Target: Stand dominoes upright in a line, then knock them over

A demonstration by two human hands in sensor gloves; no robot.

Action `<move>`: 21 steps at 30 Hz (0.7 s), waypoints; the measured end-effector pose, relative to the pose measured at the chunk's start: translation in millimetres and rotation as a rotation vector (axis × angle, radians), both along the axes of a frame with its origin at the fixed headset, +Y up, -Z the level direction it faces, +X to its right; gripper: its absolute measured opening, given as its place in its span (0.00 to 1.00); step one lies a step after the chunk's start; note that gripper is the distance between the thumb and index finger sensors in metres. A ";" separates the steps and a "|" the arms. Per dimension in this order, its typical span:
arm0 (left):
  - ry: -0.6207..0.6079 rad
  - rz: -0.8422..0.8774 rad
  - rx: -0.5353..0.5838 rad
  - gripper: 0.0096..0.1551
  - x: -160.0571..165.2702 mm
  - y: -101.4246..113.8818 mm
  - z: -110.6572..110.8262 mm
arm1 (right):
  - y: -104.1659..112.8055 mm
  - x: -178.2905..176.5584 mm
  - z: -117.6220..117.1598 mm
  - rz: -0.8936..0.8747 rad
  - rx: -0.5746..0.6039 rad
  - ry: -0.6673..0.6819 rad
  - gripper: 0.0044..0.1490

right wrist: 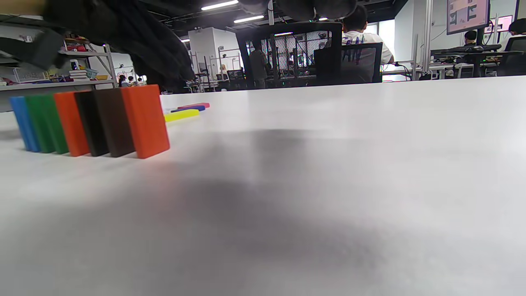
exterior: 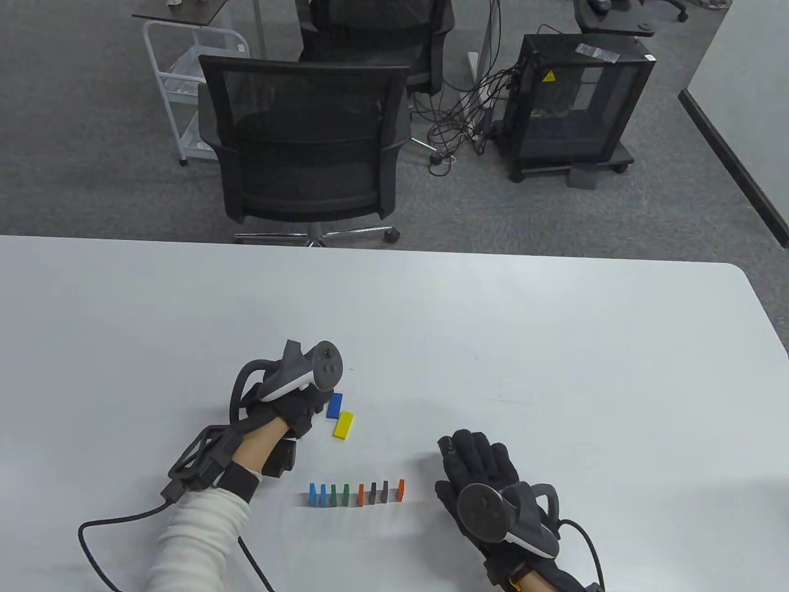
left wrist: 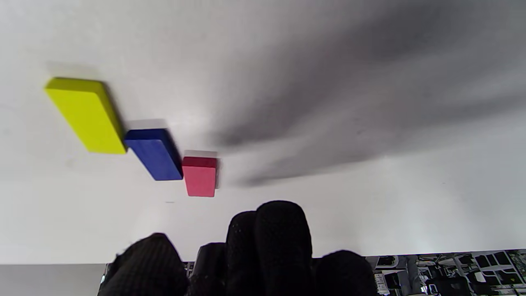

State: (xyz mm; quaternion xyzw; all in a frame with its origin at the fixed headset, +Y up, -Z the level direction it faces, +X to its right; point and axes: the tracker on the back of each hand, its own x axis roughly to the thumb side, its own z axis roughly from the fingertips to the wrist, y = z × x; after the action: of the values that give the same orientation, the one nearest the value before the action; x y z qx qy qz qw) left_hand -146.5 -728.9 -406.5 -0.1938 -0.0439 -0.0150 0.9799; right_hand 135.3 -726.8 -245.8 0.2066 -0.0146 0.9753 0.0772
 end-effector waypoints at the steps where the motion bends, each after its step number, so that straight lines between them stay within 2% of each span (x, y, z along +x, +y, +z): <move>1: 0.006 -0.008 -0.011 0.34 1.9 -2.5 -3.9 | 0.1 -0.1 0.1 0.000 0.001 0.000 0.43; 10: 0.039 -0.089 -0.078 0.35 14.7 -22.0 -32.3 | -0.1 -1.2 0.9 0.003 0.003 0.009 0.43; 21: 0.031 -0.195 -0.103 0.35 25.3 -32.2 -43.9 | -0.4 -1.4 1.0 0.002 -0.002 0.012 0.43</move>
State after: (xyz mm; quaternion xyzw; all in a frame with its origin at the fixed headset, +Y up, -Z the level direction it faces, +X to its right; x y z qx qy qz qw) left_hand -121.2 -761.0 -450.4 -0.2474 -0.0103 -0.1050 0.9632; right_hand 133.9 -727.2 -244.7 0.2121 -0.0132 0.9742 0.0763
